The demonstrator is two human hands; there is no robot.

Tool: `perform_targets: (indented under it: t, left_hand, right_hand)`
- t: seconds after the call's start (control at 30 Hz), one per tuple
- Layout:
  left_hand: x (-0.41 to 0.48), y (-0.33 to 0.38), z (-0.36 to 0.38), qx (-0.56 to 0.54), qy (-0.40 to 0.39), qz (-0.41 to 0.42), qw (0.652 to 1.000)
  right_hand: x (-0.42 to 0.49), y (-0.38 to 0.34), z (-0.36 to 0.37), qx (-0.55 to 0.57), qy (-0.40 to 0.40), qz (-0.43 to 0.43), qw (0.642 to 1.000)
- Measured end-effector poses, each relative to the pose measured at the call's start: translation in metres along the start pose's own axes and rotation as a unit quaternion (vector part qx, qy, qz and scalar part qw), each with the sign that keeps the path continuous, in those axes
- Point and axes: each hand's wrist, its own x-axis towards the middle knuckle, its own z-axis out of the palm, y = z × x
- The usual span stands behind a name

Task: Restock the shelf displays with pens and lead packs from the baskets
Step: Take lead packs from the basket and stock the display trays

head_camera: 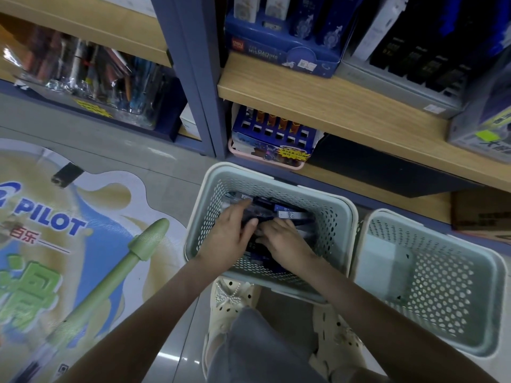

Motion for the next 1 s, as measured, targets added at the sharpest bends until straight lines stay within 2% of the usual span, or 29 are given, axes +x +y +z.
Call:
perform_targets:
  t: [0.03, 0.1, 0.17, 0.23, 0.3, 0.4, 0.5, 0.63, 0.67, 0.73, 0.8, 0.87, 0.9, 1.0]
  left_hand:
    - [0.000, 0.003, -0.003, -0.076, -0.015, -0.048, 0.996]
    - [0.002, 0.011, -0.006, -0.217, -0.041, -0.114, 0.969]
    - [0.006, 0.016, -0.003, -0.325, -0.036, -0.165, 0.931]
    - [0.011, 0.022, -0.002, -0.421, -0.009, -0.236, 0.876]
    - [0.015, 0.022, -0.003, -0.467, 0.014, -0.280, 0.839]
    - [0.019, 0.021, -0.004, -0.466, 0.029, -0.297, 0.833]
    - [0.020, 0.019, -0.006, -0.490, 0.035, -0.319, 0.811]
    - [0.018, 0.015, -0.004, -0.424, -0.089, -0.314, 0.845]
    - [0.016, 0.017, -0.004, -0.436, -0.113, -0.312, 0.837]
    - [0.016, 0.020, -0.005, -0.470, -0.127, -0.312, 0.816]
    - [0.015, 0.019, -0.010, -0.454, -0.132, -0.305, 0.827]
    - [0.014, 0.014, -0.012, -0.428, -0.158, -0.291, 0.841]
    - [0.013, 0.014, -0.014, -0.419, -0.173, -0.284, 0.845]
    - [0.012, 0.013, -0.015, -0.397, -0.197, -0.273, 0.854]
  right_hand:
    - [0.003, -0.006, -0.006, 0.078, -0.005, 0.048, 0.996]
    - [0.008, -0.020, -0.020, 0.242, -0.020, 0.121, 0.963]
    - [0.010, -0.034, -0.029, 0.320, -0.026, 0.148, 0.935]
    - [0.012, -0.041, -0.029, 0.379, -0.042, 0.174, 0.908]
    - [0.013, -0.042, -0.026, 0.440, -0.051, 0.216, 0.870]
    - [0.014, -0.042, -0.028, 0.538, -0.044, 0.259, 0.801]
    - [0.015, -0.036, -0.034, 0.566, -0.030, 0.295, 0.769]
    - [0.018, -0.030, -0.034, 0.612, -0.009, 0.292, 0.735]
    - [0.018, -0.031, -0.036, 0.613, -0.011, 0.281, 0.738]
    - [0.019, -0.032, -0.041, 0.590, -0.009, 0.253, 0.767]
    - [0.019, -0.028, -0.045, 0.520, -0.013, 0.215, 0.827]
    - [0.017, -0.018, -0.047, 0.386, -0.037, 0.179, 0.904]
    - [0.016, -0.011, -0.049, 0.317, -0.055, 0.170, 0.931]
    - [0.012, 0.014, -0.056, 0.122, -0.148, 0.158, 0.969]
